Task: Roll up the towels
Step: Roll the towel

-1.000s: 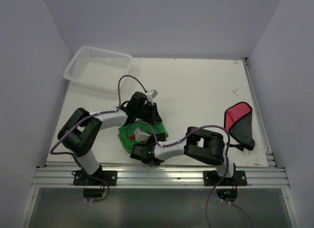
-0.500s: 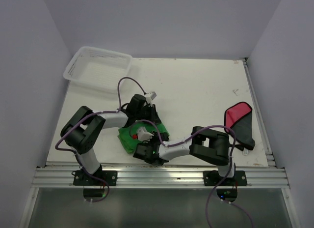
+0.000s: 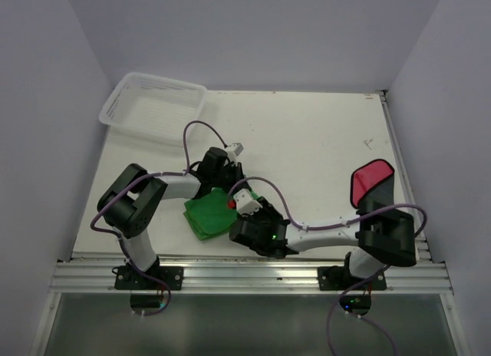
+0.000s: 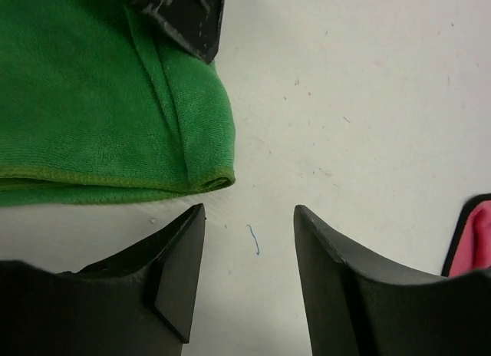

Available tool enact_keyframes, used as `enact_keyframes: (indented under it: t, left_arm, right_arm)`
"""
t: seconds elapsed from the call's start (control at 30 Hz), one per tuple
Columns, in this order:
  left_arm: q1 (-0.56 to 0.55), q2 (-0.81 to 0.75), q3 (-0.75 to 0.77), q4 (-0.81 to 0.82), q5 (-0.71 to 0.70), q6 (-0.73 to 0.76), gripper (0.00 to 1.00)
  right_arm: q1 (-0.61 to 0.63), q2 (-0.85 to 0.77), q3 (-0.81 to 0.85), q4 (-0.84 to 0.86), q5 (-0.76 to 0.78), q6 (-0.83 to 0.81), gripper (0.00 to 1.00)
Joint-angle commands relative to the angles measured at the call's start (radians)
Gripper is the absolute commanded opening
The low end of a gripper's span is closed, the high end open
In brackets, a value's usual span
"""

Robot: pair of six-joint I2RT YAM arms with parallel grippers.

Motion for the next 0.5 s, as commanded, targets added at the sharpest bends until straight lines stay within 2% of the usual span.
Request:
enact_keyframes:
  t: [0.0,0.07,0.13,0.17,0.2,0.23,0.3,0.4,0.47]
  left_arm:
    - [0.012,0.038,-0.001,-0.028,-0.064,0.009,0.05]
    - [0.012,0.038,-0.004,-0.025,-0.065,0.006,0.05]
    - [0.012,0.033,-0.01,-0.016,-0.064,0.0,0.05]
    - [0.012,0.033,-0.01,-0.014,-0.064,-0.002,0.05]
    - [0.012,0.03,-0.011,-0.013,-0.065,-0.002,0.05]
    - [0.012,0.03,-0.014,-0.01,-0.065,-0.002,0.05]
    - [0.012,0.025,-0.014,-0.007,-0.067,-0.006,0.04]
    - [0.011,0.022,-0.017,-0.003,-0.068,-0.008,0.04]
    - [0.011,0.024,-0.016,0.0,-0.068,-0.008,0.04]
  right_arm:
    - [0.0,-0.204,-0.031,0.022,-0.062,0.097,0.54]
    - [-0.015,-0.287,-0.069,0.025,-0.109,0.123,0.56]
    - [-0.053,-0.4,-0.092,0.034,-0.241,0.169,0.56]
    - [-0.117,-0.436,-0.116,0.034,-0.293,0.194,0.56]
    - [-0.156,-0.486,-0.133,0.057,-0.432,0.238,0.54]
    - [-0.199,-0.508,-0.149,0.073,-0.495,0.263,0.53]
    - [-0.325,-0.531,-0.186,0.108,-0.668,0.344,0.49]
    - [-0.452,-0.511,-0.201,0.146,-0.796,0.416,0.48]
    - [-0.538,-0.459,-0.212,0.183,-0.936,0.455,0.48]
